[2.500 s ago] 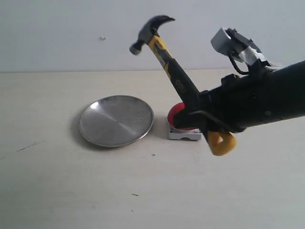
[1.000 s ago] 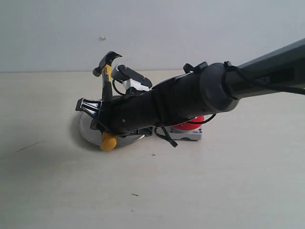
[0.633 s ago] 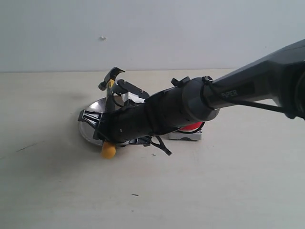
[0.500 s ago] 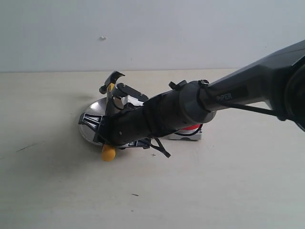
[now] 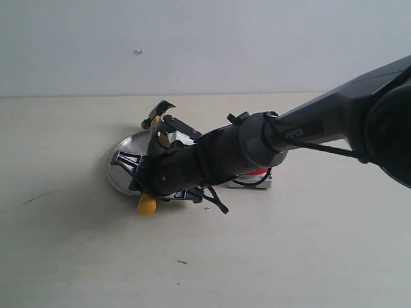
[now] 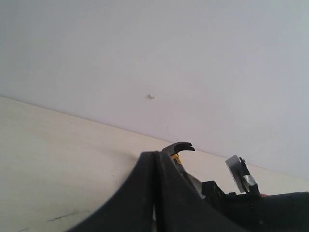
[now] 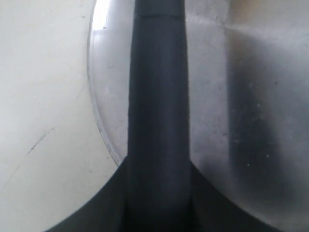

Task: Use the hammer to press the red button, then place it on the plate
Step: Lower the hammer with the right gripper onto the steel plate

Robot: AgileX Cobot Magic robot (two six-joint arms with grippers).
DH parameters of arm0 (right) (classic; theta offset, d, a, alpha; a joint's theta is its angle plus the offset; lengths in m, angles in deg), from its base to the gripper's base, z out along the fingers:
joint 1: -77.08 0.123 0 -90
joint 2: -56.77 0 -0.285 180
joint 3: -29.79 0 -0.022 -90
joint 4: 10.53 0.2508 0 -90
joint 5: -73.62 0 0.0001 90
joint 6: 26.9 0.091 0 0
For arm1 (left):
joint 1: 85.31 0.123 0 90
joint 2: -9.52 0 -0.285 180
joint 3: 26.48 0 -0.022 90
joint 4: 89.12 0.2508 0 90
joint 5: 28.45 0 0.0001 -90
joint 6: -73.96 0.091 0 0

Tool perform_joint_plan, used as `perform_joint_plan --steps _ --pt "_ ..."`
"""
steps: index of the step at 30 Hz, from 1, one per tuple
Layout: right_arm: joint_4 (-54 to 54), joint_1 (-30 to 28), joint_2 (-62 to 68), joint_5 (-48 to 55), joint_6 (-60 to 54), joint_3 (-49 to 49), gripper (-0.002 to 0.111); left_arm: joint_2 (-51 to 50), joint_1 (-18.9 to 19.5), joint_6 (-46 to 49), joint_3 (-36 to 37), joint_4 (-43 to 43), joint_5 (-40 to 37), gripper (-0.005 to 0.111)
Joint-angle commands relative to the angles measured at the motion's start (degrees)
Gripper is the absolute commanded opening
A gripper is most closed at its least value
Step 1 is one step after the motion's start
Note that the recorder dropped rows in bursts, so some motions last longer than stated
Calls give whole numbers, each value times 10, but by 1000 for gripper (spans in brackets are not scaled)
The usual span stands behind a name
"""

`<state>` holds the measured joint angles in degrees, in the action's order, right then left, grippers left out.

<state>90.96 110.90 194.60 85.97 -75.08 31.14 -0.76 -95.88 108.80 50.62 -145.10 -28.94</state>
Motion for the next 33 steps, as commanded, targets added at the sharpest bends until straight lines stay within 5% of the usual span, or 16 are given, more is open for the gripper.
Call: perform_joint_plan --steps 1,6,20,33 --pt "-15 2 5 29 -12 2 0 4 0 2 1 1 -2 0" --pt "-15 2 5 58 -11 2 3 4 0 2 1 1 -2 0" --pt "-15 1 5 67 3 2 40 4 0 3 1 1 -2 0" --pt "-17 1 -5 54 10 2 41 4 0 3 1 1 -2 0"
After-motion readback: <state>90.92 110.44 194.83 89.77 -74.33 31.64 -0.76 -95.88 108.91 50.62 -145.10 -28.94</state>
